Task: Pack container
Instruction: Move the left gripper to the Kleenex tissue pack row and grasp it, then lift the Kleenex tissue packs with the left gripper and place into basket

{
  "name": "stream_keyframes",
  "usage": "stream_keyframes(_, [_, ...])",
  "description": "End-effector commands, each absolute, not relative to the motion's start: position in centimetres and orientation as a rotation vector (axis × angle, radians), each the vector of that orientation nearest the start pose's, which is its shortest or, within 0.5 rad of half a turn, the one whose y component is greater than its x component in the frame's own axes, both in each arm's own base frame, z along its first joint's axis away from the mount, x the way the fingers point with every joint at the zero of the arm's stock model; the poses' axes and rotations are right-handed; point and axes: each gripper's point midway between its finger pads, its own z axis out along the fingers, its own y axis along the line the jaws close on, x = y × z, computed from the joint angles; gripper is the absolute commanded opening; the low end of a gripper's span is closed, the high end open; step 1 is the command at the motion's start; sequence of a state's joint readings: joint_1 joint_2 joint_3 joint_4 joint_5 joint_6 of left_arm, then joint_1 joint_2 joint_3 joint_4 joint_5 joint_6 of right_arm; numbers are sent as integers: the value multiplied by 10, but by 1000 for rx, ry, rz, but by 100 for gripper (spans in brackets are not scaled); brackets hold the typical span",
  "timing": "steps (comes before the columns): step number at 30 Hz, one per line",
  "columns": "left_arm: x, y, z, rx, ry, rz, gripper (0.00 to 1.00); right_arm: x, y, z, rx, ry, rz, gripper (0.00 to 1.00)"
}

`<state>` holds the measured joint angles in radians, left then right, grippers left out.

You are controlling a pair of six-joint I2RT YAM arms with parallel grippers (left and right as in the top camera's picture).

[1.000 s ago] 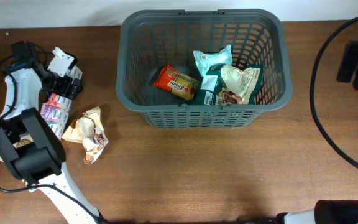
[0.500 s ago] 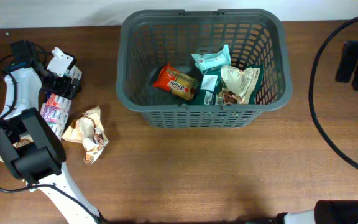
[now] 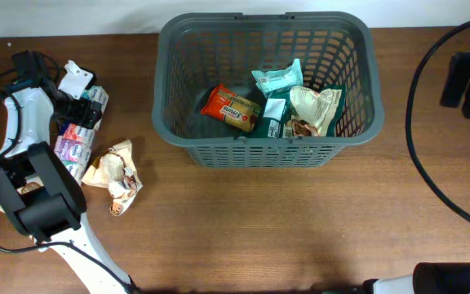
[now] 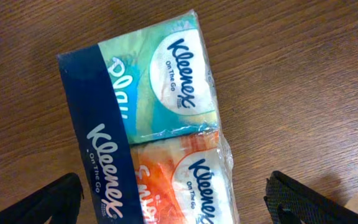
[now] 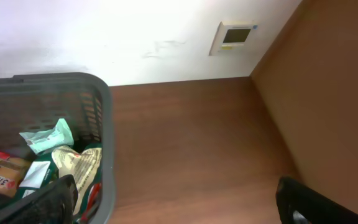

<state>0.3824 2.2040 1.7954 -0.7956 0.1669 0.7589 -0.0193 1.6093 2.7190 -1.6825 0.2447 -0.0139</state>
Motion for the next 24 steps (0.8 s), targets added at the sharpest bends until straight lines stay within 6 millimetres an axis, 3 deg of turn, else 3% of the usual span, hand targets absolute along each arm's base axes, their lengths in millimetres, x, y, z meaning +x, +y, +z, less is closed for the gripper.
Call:
stream_keyframes(1, [490,168,64,535,2676,100,89,285,-48,496,163,2120,-273,99])
stream_keyframes(3, [491,166,60,537,2678,86,89,285,-48,496,163,2120,-273,99])
stream_keyframes(5, [491,163,52,540,2683,51,83,285,-48,495,161,2120,-270,99])
stream_keyframes(10, [487,160,22,495,2740,-12,75,286,-46,495,157,2121,-262,99])
stream_keyframes(19, [491,163,21,490,2729,11,71,285,-46,495,156,2123,-261,99])
stream_keyframes(20, [491,163,21,490,2729,11,62,285,-46,495,156,2123,-262,99])
stream_keyframes(21, [491,163,21,491,2728,12,44,285,-46,495,156,2123,-262,99])
stream_keyframes(22, [491,163,21,492,2727,13,18,285,-46,495,156,2123,-262,99])
stream_keyframes(23, [491,164,21,491,2729,17,2,285,-46,495,156,2123,-262,99])
stream_keyframes(24, [491,163,21,491,2731,15,2,285,-46,495,156,2123,-261,99])
